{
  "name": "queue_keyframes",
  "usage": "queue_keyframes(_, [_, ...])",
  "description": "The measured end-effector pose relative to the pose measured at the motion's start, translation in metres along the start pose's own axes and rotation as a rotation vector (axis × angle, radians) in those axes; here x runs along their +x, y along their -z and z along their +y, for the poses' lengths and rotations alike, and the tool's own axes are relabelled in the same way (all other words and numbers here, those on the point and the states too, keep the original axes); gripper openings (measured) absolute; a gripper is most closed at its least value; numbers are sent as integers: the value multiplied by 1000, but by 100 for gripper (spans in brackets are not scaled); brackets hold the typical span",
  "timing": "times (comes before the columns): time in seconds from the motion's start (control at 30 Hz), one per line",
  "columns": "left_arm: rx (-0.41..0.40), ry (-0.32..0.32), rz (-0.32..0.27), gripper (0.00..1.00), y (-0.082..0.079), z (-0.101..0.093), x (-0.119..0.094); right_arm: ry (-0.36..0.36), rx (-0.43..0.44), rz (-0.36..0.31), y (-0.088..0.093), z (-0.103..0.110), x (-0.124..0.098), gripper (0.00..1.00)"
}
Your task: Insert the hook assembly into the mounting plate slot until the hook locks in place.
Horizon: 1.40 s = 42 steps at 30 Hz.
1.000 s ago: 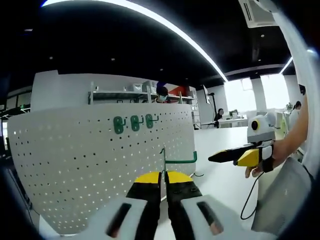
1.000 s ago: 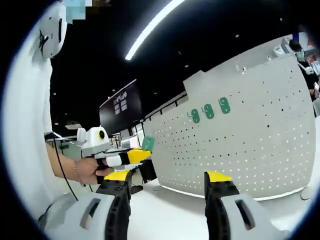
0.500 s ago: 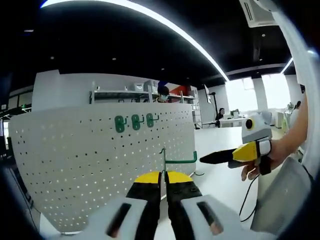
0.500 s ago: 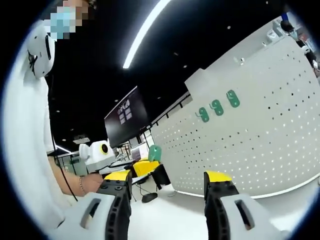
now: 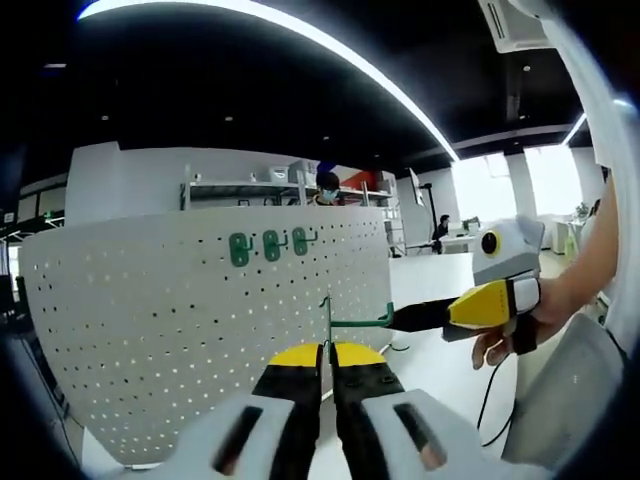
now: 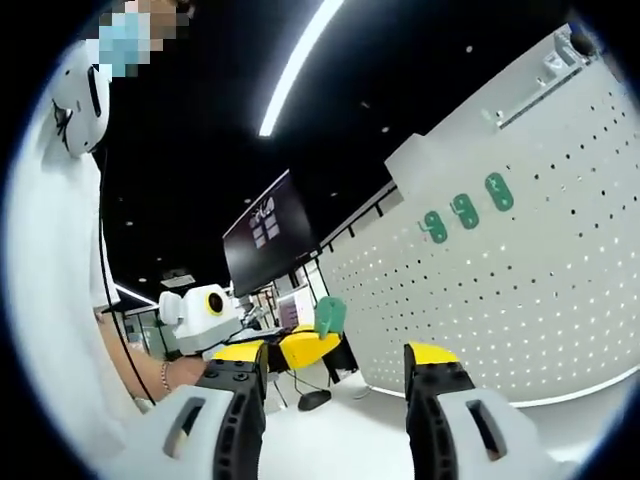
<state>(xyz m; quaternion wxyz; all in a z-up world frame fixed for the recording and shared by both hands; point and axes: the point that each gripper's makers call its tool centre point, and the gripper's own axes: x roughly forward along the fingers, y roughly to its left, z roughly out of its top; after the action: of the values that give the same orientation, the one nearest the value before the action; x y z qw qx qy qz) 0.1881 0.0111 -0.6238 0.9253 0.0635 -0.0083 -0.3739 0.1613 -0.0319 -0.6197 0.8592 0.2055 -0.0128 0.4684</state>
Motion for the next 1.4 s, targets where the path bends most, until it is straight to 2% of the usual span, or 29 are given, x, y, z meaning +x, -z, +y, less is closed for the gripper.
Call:
queue_keyframes(0.7, [8,23,7,3,0,-9,5,-1,23,-9,-4,2,19,42])
queue_keyframes(0.8, [21,24,7,3,-1,-11,5,-8,33,-11,-4,4,22,39])
queue_keyframes(0.93, [21,24,8,3,-1,-12,5,-14,43,-8,-2,6,24,28])
queue_keyframes(1.0, [18,25,9,3,-1,-13,6,-1,7,5,1,5,25,25])
queue_keyframes(1.1, [19,26,11,3,0,-14,6,3,29,-9,-1,4,26,23])
queue_keyframes(1.4, [18,25,8,3,-1,-15,6,20,-19,4,0,1,28,11])
